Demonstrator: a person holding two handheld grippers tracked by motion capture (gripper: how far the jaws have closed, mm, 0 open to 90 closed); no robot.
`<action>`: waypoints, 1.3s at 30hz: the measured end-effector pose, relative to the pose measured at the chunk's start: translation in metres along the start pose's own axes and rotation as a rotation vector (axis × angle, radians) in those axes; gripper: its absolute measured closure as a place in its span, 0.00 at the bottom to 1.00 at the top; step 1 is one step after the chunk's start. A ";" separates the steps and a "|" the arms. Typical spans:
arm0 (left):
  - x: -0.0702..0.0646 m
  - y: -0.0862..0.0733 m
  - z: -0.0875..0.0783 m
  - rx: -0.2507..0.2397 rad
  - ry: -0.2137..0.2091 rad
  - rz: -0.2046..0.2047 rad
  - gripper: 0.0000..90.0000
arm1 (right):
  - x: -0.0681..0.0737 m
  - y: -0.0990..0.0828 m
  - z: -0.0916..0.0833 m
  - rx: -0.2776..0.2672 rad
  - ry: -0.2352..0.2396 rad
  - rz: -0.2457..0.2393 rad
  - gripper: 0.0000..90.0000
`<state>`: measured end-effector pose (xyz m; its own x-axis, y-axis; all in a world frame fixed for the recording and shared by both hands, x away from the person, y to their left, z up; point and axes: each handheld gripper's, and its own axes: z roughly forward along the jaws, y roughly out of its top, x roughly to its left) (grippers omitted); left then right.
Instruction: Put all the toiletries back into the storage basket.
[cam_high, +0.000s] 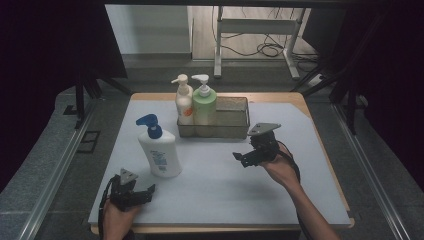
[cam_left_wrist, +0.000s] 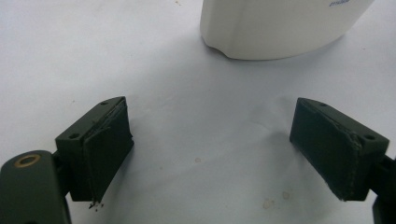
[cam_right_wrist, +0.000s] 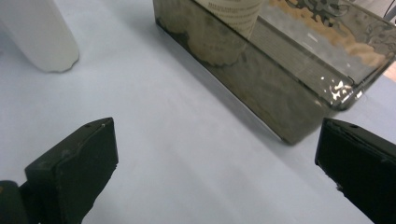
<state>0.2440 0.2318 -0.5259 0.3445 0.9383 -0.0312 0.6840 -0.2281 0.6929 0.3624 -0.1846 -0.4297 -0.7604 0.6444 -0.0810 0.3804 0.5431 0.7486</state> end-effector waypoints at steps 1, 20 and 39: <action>0.000 0.000 0.000 0.000 0.000 0.000 0.14 | 0.000 -0.002 -0.002 0.000 -0.001 0.000 0.00; -0.001 0.003 -0.001 0.011 0.025 -0.030 0.18 | 0.000 -0.060 -0.029 -0.009 -0.037 0.060 0.00; 0.000 0.010 -0.009 -0.027 0.038 -0.036 0.49 | 0.010 -0.109 -0.020 0.060 -0.051 0.097 0.00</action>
<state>0.2451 0.2316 -0.5128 0.2951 0.9550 -0.0297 0.6779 -0.1874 0.7109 0.3028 -0.2480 -0.4988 -0.6917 0.7208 -0.0446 0.4827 0.5073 0.7139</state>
